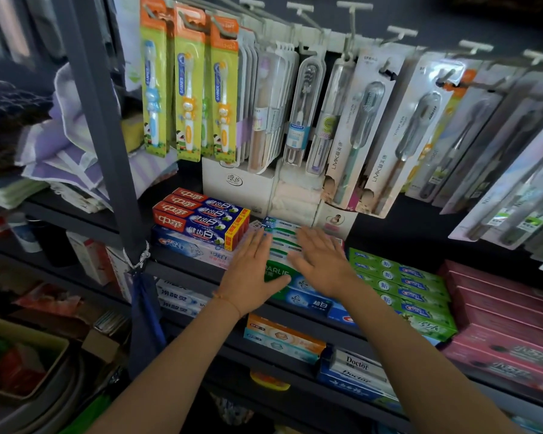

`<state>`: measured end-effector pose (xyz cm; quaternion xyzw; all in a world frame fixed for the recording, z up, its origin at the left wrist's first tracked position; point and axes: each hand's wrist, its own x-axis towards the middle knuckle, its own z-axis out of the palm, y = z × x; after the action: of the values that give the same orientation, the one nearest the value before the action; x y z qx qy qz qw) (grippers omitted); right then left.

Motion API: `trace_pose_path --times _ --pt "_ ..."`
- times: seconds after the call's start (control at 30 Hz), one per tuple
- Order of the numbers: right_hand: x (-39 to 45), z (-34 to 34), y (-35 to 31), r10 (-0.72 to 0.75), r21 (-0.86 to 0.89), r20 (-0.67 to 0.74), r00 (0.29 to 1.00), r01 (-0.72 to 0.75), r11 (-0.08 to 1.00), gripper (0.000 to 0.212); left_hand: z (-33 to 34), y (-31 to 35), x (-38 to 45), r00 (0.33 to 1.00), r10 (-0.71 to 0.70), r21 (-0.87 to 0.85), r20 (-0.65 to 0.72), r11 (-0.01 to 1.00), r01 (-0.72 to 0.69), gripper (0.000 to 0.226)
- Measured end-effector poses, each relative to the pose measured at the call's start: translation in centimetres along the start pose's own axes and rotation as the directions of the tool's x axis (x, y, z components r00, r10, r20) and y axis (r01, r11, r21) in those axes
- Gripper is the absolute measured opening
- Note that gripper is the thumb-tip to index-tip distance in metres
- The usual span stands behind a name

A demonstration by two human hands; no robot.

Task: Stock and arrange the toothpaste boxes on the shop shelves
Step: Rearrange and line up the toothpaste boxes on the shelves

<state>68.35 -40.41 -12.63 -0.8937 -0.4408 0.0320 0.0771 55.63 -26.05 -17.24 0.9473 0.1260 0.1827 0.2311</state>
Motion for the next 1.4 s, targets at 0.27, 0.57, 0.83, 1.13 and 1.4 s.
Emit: trace_pose_path --times 0.27,0.57,0.83,1.13,1.4 --pt "-1.6 0.3 -0.7 0.076 -0.106 0.056 0.996 -0.07 0.992 0.111 -1.1 -1.4 -0.2 0.997 -0.048 -0.325 0.064 0.943 0.066 0.099" --pt "-1.7 1.1 -1.0 0.067 -0.168 0.021 0.998 -0.063 0.984 0.105 -1.2 -0.4 0.1 0.981 -0.159 -0.516 0.108 0.834 0.192 0.09" --pt "-2.8 1.7 -1.0 0.113 -0.185 -0.023 0.993 -0.115 0.976 0.102 -3.1 0.1 0.2 0.925 -0.291 -0.759 0.245 0.536 0.37 0.089" --pt "-2.9 1.5 -1.2 0.095 -0.171 -0.031 0.995 -0.099 0.98 0.099 -3.1 1.3 0.6 0.97 -0.188 -0.454 0.157 0.858 0.239 0.084" --pt "-3.2 0.1 0.1 0.108 -0.139 0.004 0.994 -0.107 0.984 0.126 -3.1 3.0 4.0 0.927 -0.048 0.381 0.372 0.919 -0.105 0.108"
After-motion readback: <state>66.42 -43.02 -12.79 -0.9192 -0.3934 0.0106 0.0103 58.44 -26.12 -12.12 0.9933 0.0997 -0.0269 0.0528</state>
